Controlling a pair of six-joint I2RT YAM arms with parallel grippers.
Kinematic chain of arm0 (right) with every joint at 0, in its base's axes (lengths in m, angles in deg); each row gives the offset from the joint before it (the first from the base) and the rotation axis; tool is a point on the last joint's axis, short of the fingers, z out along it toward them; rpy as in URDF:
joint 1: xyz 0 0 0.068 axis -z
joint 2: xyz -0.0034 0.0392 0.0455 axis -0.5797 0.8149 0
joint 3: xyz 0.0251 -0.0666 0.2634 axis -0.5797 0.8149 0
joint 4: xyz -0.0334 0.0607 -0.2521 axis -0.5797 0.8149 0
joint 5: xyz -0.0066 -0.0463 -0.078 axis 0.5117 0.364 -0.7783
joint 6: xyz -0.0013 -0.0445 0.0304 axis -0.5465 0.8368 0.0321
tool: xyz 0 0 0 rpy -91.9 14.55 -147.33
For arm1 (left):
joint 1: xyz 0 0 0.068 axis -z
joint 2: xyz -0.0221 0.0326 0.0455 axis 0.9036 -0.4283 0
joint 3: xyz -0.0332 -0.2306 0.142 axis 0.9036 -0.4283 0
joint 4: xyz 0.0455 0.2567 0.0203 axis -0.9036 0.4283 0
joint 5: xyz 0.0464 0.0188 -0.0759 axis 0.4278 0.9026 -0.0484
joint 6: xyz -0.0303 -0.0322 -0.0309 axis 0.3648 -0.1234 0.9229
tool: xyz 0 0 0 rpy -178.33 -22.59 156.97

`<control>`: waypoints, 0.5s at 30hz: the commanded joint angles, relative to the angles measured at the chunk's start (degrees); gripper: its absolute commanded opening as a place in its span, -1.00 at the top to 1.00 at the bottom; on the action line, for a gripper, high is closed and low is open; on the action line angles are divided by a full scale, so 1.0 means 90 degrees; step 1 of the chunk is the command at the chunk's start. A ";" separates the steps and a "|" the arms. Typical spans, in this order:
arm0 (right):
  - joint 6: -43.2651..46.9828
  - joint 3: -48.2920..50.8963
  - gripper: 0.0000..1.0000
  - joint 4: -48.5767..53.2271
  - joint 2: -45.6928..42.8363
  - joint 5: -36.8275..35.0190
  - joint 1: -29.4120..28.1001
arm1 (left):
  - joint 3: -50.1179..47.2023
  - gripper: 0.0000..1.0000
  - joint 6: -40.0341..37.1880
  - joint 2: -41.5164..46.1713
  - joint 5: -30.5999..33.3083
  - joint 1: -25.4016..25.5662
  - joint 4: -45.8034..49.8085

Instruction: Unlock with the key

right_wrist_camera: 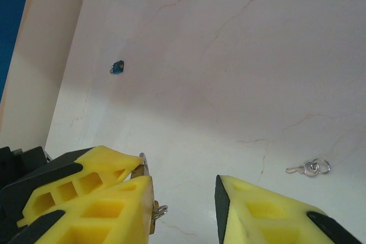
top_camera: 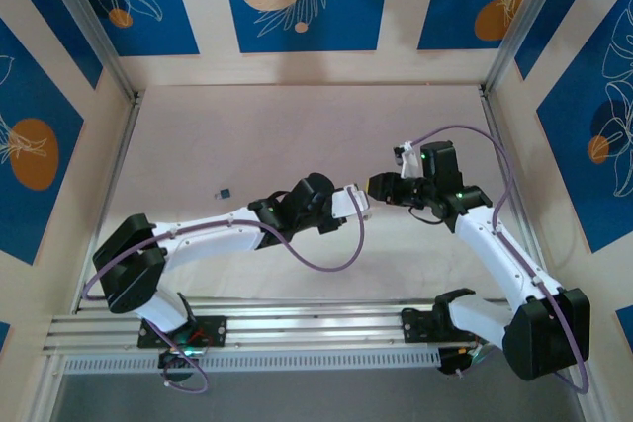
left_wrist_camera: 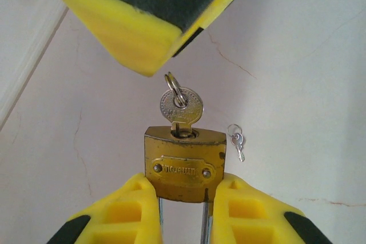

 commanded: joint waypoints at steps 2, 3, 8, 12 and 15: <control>-0.0105 -0.0060 0.26 0.0017 -0.0116 0.0140 0.0114 | 0.0164 0.72 0.0009 -0.0110 -0.0012 -0.0042 -0.0183; -0.0117 -0.0060 0.26 0.0012 -0.0111 0.0167 0.0127 | 0.0164 0.72 0.0011 -0.0122 -0.0020 -0.0042 -0.0184; -0.0244 0.0003 0.37 -0.0047 -0.0070 0.0435 0.0149 | 0.0240 0.72 0.0011 -0.0223 -0.0016 -0.0080 -0.0098; -0.0343 0.0141 0.68 -0.0084 -0.0067 0.0567 0.0150 | 0.0333 0.72 -0.0043 -0.0315 0.0093 -0.0091 -0.0002; -0.0362 0.0220 0.72 -0.0094 -0.0020 0.0625 0.0141 | 0.0409 0.72 -0.0130 -0.0400 0.0208 -0.0095 0.0096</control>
